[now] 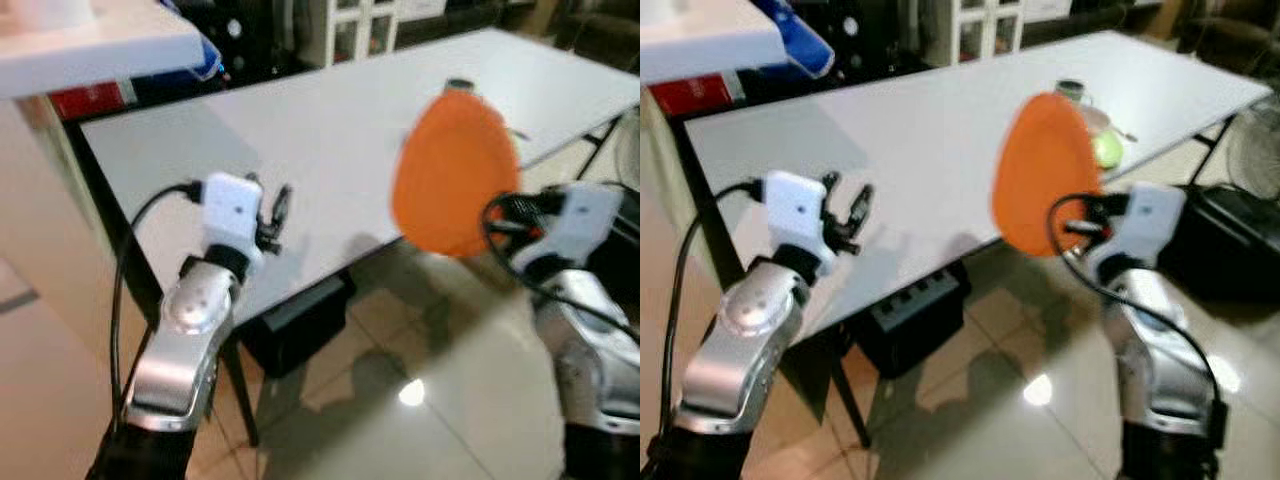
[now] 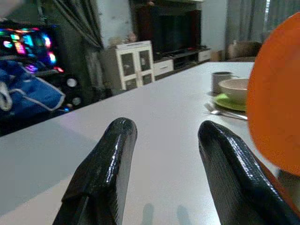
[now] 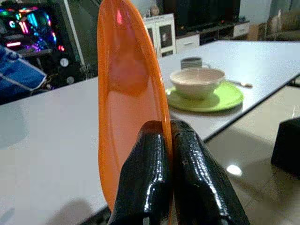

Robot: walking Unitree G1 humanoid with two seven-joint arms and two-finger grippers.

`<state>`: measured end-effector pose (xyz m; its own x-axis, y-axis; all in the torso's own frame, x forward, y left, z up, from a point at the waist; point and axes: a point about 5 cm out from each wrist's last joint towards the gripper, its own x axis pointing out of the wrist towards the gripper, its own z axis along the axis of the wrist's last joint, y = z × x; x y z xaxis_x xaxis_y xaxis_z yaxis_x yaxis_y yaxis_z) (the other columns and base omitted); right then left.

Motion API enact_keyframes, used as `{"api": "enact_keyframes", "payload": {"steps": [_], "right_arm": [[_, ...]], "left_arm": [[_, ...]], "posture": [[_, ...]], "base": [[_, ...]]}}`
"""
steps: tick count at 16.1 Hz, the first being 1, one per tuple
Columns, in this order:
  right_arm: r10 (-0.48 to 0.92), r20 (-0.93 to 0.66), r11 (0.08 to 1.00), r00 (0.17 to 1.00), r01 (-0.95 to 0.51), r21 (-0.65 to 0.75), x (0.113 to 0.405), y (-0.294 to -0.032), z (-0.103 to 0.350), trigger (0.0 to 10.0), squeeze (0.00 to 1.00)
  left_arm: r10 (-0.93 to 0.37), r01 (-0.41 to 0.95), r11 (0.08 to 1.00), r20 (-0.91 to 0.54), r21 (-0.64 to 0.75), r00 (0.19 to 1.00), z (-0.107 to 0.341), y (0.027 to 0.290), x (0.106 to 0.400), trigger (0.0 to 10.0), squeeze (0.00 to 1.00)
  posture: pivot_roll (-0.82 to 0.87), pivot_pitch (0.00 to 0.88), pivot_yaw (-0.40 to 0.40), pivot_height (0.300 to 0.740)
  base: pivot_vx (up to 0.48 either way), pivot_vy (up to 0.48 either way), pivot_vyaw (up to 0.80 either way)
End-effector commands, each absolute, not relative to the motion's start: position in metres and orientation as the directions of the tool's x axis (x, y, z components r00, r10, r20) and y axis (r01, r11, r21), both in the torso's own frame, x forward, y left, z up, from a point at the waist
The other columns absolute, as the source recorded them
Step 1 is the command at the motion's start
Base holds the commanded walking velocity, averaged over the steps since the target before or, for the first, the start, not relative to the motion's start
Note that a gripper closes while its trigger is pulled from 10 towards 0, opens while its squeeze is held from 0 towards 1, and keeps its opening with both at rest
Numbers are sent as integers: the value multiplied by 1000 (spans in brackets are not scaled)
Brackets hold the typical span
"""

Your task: Setting the table

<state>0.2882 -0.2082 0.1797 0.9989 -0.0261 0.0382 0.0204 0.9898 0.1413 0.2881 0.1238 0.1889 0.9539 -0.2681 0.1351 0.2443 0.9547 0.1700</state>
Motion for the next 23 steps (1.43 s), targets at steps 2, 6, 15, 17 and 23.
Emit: {"api": "enact_keyframes", "payload": {"steps": [2, 6, 15, 17, 23], "right_arm": [[38, 104, 988, 994, -53, 146, 291, -197, 195, 10000, 0], [56, 70, 979, 996, -68, 194, 292, -200, 192, 10000, 0], [206, -95, 902, 974, -151, 405, 303, -201, 187, 10000, 0], [271, -172, 858, 947, -157, 488, 310, -198, 180, 10000, 0], [399, -274, 724, 875, -117, 680, 331, -201, 162, 10000, 0]], "left_arm": [[-253, 225, 957, 150, 183, 956, 193, 130, 288, 10000, 0], [-260, 232, 955, 148, 187, 954, 192, 130, 288, 10000, 0], [-334, 324, 937, 64, 134, 940, 182, 128, 280, 10000, 0], [-336, 325, 935, 64, 140, 940, 181, 129, 279, 10000, 0], [-438, 437, 895, -13, 88, 899, 175, 123, 267, 10000, 0]], "posture": [[24, 0, -33, 740], [24, 0, -32, 740], [26, 0, -33, 740], [25, 0, -30, 740], [40, 0, -40, 740]], "base": [[377, 0, 0], [373, 0, 0], [188, 0, 0], [0, 0, 0], [0, 0, 0]]}}
